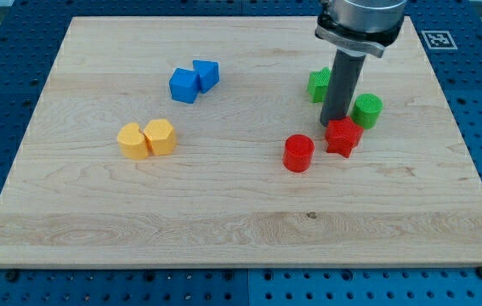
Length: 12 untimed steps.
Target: Point at the blue cube
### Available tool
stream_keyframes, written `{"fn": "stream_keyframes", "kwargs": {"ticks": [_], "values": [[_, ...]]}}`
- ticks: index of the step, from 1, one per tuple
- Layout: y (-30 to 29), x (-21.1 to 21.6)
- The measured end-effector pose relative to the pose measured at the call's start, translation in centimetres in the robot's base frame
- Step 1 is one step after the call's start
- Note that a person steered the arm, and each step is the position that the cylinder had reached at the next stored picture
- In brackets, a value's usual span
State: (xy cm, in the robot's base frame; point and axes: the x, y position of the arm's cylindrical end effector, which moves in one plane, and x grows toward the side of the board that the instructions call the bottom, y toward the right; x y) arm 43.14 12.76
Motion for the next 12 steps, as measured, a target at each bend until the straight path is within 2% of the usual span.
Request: {"fn": "stream_keyframes", "kwargs": {"ticks": [3,4,6,8,10,11,12], "values": [[0.6,0.8],[-1.5,-0.1],[-9.9,-0.8],[-18.0,-3.6],[-18.4,-2.4],[-21.9,-2.1],[-26.5,-3.9]]}}
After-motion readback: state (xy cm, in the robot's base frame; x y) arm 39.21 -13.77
